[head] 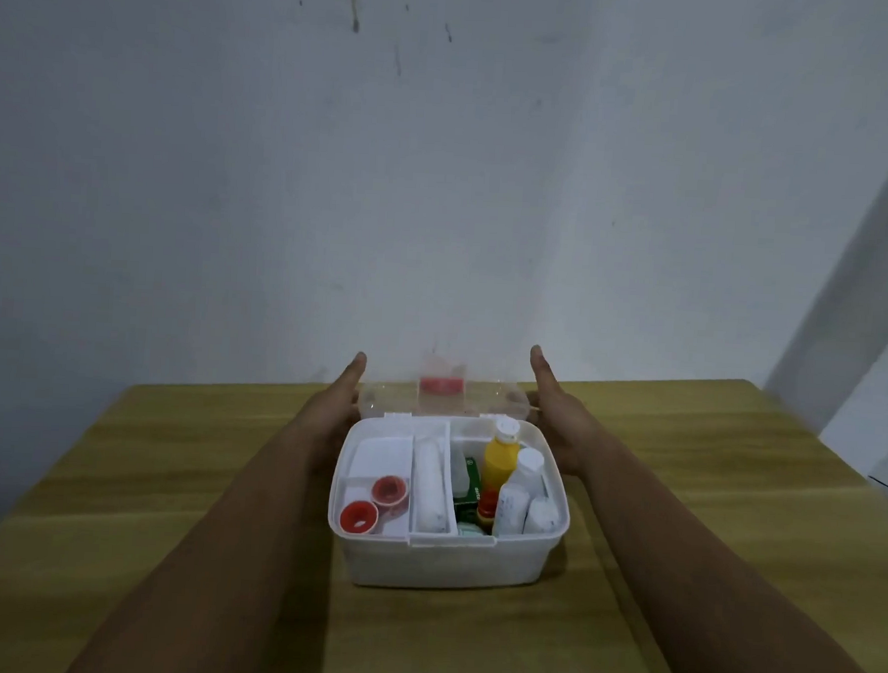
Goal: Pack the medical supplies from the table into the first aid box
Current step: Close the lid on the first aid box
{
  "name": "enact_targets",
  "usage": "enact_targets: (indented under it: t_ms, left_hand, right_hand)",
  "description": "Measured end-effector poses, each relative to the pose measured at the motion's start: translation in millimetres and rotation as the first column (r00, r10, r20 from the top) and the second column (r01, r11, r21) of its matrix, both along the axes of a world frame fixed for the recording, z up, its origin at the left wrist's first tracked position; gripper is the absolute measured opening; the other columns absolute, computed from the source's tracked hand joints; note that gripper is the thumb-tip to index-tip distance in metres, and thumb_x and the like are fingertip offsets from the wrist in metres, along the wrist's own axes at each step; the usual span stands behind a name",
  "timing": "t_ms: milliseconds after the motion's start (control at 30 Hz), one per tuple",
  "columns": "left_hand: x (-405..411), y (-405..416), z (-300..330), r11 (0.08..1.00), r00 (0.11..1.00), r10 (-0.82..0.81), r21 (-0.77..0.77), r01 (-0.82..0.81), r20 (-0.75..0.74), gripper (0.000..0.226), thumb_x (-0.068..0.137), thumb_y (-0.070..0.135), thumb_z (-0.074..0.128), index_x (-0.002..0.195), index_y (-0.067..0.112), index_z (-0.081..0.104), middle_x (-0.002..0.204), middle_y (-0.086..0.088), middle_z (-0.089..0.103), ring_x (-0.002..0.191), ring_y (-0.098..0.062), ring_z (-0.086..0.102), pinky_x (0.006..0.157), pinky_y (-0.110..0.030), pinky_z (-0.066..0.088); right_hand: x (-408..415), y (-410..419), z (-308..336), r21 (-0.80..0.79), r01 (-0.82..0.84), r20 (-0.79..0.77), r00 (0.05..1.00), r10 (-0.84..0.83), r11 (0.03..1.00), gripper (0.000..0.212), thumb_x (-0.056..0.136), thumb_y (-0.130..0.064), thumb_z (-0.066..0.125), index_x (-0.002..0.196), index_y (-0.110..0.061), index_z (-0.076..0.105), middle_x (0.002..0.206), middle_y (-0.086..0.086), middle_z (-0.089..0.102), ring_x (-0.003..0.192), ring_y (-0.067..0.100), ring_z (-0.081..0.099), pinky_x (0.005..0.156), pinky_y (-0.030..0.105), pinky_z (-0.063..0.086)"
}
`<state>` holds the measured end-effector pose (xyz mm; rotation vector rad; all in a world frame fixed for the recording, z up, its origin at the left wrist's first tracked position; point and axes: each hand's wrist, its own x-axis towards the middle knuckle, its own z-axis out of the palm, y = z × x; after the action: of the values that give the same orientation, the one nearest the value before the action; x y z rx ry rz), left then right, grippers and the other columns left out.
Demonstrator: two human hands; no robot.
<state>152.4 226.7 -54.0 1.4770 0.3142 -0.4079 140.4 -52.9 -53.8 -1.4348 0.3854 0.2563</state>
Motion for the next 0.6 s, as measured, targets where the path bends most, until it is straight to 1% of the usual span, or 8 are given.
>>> enact_targets:
  t_ms: [33, 100, 167, 267, 367, 467, 533, 600]
  left_hand:
    - [3.6, -1.3, 3.6, 1.0, 1.0, 0.007, -0.016, -0.007, 0.023, 0.078, 0.085, 0.077, 0.052, 0.132, 0.014, 0.058, 0.109, -0.015, 0.071, 0.103, -0.034, 0.071, 0.081, -0.043, 0.057]
    - [6.3, -4.0, 14.1, 0.999, 0.997, 0.022, -0.035, -0.02, 0.074, 0.079, 0.085, 0.076, 0.052, 0.134, 0.014, 0.058, 0.113, -0.014, 0.072, 0.105, -0.034, 0.07, 0.09, -0.047, 0.056]
    - [3.0, -5.3, 28.0, 0.998, 0.989, 0.026, -0.053, -0.019, 0.146, 0.075, 0.086, 0.076, 0.052, 0.134, 0.019, 0.058, 0.117, -0.015, 0.072, 0.104, -0.034, 0.072, 0.092, -0.05, 0.056]
    - [-7.8, -6.0, 47.1, 0.997, 0.969, 0.067, -0.049, -0.057, 0.237, 0.072, 0.086, 0.076, 0.05, 0.136, 0.024, 0.058, 0.122, -0.014, 0.07, 0.105, -0.031, 0.072, 0.096, -0.053, 0.055]
    - [-28.7, -5.3, 63.6, 0.995, 0.943, 0.096, -0.016, -0.096, 0.318, 0.07, 0.087, 0.078, 0.047, 0.133, 0.027, 0.061, 0.126, -0.007, 0.069, 0.111, -0.025, 0.069, 0.103, -0.05, 0.05]
    - [-54.4, -3.8, 73.6, 0.992, 0.917, 0.112, 0.008, -0.125, 0.383, 0.069, 0.089, 0.077, 0.043, 0.131, 0.026, 0.063, 0.13, -0.004, 0.067, 0.115, -0.021, 0.065, 0.102, -0.045, 0.049]
    - [-72.7, -4.6, 77.9, 0.989, 0.897, 0.126, 0.019, -0.148, 0.423, 0.068, 0.089, 0.077, 0.044, 0.128, 0.025, 0.065, 0.13, -0.002, 0.067, 0.118, -0.02, 0.063, 0.106, -0.047, 0.047]
    - [-90.6, -6.3, 77.2, 0.983, 0.881, 0.139, 0.048, -0.179, 0.452, 0.061, 0.09, 0.076, 0.046, 0.119, 0.026, 0.068, 0.127, 0.001, 0.068, 0.118, -0.018, 0.062, 0.107, -0.049, 0.046]
  right_hand:
    - [2.2, 0.3, 3.1, 0.024, 0.006, 0.033, 0.999, -0.006, 1.0, 0.095, 0.077, -0.084, 0.053, 0.128, -0.004, 0.061, 0.109, 0.014, 0.077, 0.099, 0.032, 0.075, 0.081, 0.042, 0.06]
    - [3.9, 0.4, 11.8, 0.091, 0.023, 0.108, 0.994, -0.033, 0.996, 0.091, 0.079, -0.081, 0.054, 0.132, -0.007, 0.058, 0.113, 0.014, 0.076, 0.097, 0.033, 0.076, 0.083, 0.045, 0.06]
    - [2.3, 0.6, 22.3, 0.126, 0.025, 0.185, 0.982, -0.049, 0.992, 0.09, 0.078, -0.08, 0.055, 0.136, -0.011, 0.057, 0.118, 0.013, 0.074, 0.099, 0.033, 0.076, 0.089, 0.052, 0.059]
    - [-10.3, 2.1, 41.9, 0.073, 0.036, 0.272, 0.961, -0.054, 0.997, 0.081, 0.081, -0.082, 0.05, 0.135, -0.022, 0.061, 0.118, 0.002, 0.076, 0.103, 0.026, 0.075, 0.096, 0.052, 0.054]
    - [-29.4, 4.5, 60.2, 0.018, 0.07, 0.33, 0.941, -0.072, 0.997, 0.069, 0.086, -0.08, 0.045, 0.129, -0.029, 0.066, 0.115, -0.006, 0.077, 0.105, 0.02, 0.074, 0.099, 0.051, 0.052]
    - [-55.8, 7.8, 73.1, 0.004, 0.099, 0.376, 0.922, -0.093, 0.995, 0.06, 0.09, -0.075, 0.047, 0.123, -0.03, 0.069, 0.114, -0.008, 0.077, 0.11, 0.018, 0.072, 0.099, 0.049, 0.051]
    - [-74.7, 10.6, 76.5, -0.007, 0.117, 0.406, 0.908, -0.105, 0.993, 0.055, 0.091, -0.07, 0.052, 0.12, -0.027, 0.071, 0.113, -0.009, 0.077, 0.111, 0.015, 0.071, 0.097, 0.046, 0.052]
    - [-92.6, 14.9, 73.9, -0.008, 0.155, 0.431, 0.892, -0.136, 0.988, 0.051, 0.091, -0.064, 0.059, 0.116, -0.022, 0.074, 0.11, -0.009, 0.078, 0.109, 0.013, 0.071, 0.092, 0.041, 0.055]
